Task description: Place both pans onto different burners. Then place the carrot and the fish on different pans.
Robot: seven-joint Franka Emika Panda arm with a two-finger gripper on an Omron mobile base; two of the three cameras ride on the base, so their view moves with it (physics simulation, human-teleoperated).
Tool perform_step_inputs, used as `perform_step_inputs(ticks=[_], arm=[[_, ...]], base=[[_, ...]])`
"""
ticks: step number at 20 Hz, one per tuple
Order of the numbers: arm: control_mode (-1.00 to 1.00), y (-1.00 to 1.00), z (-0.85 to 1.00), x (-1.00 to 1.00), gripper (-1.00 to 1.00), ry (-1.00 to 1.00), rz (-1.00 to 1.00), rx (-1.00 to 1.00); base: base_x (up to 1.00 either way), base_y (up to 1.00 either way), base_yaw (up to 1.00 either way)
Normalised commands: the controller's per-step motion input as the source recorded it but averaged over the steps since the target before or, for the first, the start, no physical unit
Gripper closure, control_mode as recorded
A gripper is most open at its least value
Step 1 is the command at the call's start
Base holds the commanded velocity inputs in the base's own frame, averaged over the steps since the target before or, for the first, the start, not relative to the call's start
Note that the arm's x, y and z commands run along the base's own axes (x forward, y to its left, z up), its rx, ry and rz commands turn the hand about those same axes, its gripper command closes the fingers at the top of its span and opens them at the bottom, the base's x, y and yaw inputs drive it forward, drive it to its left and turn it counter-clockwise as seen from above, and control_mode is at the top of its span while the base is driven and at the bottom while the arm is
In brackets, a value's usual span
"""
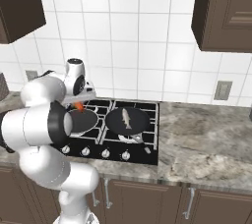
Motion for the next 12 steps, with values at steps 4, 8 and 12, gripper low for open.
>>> perform_step_inputs(ticks=[4, 8, 12], arm=[[-1.0, 0.09, -0.39, 0.28, 1.0, 0.0, 0.0, -0.02], [-1.0, 0.05, -0.42, 0.14, 1.0, 0.0, 0.0, 0.0], [-1.0, 0.03, -0.45, 0.15, 1.0, 0.0, 0.0, 0.0]], base=[[0.0, 0.0, 0.0], [0.0, 0.0, 0.0], [0.0, 0.0, 0.0]])
